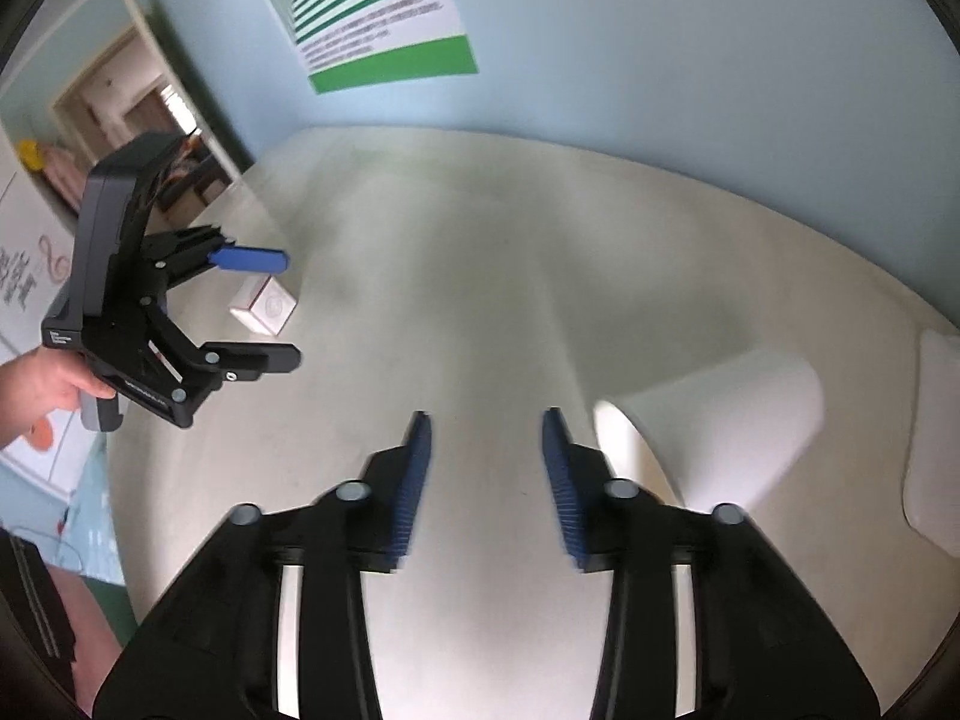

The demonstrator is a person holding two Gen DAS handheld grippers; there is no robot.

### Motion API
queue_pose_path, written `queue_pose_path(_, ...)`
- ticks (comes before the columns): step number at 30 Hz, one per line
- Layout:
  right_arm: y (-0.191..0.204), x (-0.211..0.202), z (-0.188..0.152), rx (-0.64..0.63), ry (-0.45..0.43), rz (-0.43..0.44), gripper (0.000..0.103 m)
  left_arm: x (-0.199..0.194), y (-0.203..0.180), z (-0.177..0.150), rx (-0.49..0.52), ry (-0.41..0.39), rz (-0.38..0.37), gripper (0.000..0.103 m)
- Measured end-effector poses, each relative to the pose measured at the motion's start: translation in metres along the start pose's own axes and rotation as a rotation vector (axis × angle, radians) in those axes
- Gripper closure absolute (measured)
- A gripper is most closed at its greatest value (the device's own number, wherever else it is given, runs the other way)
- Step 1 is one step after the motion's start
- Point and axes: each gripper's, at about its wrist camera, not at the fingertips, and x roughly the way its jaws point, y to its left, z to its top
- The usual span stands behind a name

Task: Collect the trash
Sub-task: 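Grasp the rim of the white paper cup with the right tool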

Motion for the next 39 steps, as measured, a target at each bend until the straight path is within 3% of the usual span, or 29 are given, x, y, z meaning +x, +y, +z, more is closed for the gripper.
queue_pose_path(11,-0.026,-0.02,-0.02,0.14,-0.028,-0.122,0.055,0.012,-0.033,0.018,0.104,-0.006,-0.046,0.007)
queue_pose_path(17,-0.012,-0.02,-0.013,0.113,-0.049,-0.102,0.051,0.019,-0.039,0.029,0.133,-0.001,-0.057,0.007)
queue_pose_path(24,-0.009,-0.019,-0.008,0.053,-0.08,-0.264,0.052,0.016,-0.028,0.022,0.119,0.014,-0.057,0.007)
queue_pose_path(29,-0.023,-0.006,-0.01,0.045,-0.027,-0.399,0.052,0.025,-0.033,0.02,0.122,0.024,-0.066,0.007)
queue_pose_path(32,-0.037,0.006,-0.009,0.083,-0.004,-0.461,0.062,0.031,-0.034,0.019,0.118,0.035,-0.068,0.007)
queue_pose_path(34,-0.044,0.013,-0.008,0.113,0.01,-0.479,0.084,0.035,-0.034,0.021,0.117,0.039,-0.067,0.007)
queue_pose_path(36,-0.053,0.018,-0.006,0.143,0.017,-0.484,0.095,0.035,-0.032,0.021,0.114,0.037,-0.062,0.007)
queue_pose_path(39,-0.058,0.021,-0.002,0.16,0.007,-0.443,0.098,0.032,-0.025,0.023,0.109,0.027,-0.043,0.007)
